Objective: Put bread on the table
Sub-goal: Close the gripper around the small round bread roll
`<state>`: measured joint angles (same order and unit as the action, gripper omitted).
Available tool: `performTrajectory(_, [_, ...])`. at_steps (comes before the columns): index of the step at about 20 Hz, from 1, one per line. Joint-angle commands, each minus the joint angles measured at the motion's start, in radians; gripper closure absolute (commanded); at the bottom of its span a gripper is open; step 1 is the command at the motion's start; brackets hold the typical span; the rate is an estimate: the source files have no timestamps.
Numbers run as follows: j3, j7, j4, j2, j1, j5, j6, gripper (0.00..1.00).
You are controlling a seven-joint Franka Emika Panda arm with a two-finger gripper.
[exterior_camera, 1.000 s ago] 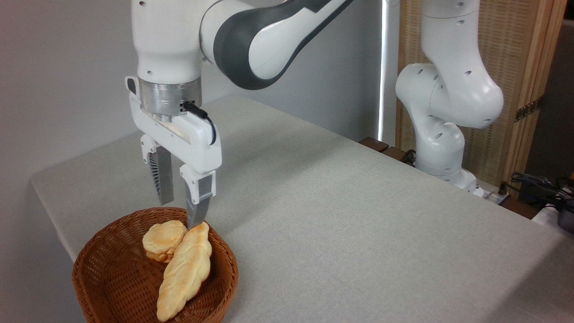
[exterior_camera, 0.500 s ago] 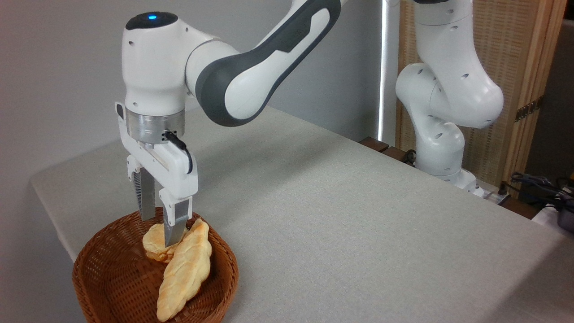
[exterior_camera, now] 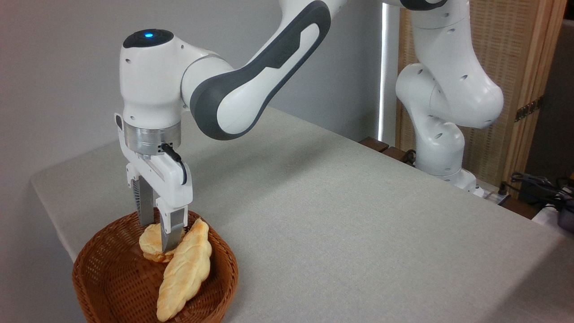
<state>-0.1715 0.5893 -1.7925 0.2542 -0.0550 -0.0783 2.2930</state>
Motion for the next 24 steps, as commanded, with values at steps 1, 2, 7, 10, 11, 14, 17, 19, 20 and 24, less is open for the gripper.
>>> performTrajectory(1, [-0.011,0.014,0.016,0.028,0.007,0.031,0.037,0.0])
performTrajectory(2, [-0.011,0.015,0.016,0.03,0.007,0.032,0.039,0.02])
performTrajectory(7, [-0.013,0.018,0.016,0.03,0.007,0.031,0.037,0.53])
performTrajectory(10, [-0.013,0.018,0.016,0.028,0.007,0.031,0.036,0.53])
performTrajectory(11, [-0.013,0.018,0.016,0.028,0.006,0.031,0.034,0.53])
performTrajectory(14, [-0.013,0.017,0.016,0.028,0.007,0.031,0.033,0.53])
performTrajectory(17, [-0.013,0.017,0.016,0.027,0.007,0.031,0.034,0.53])
performTrajectory(19, [-0.013,0.018,0.016,0.026,0.007,0.031,0.033,0.53])
performTrajectory(20, [-0.013,0.018,0.016,0.026,0.007,0.031,0.033,0.53])
performTrajectory(24, [-0.013,0.018,0.016,0.025,0.007,0.031,0.033,0.53])
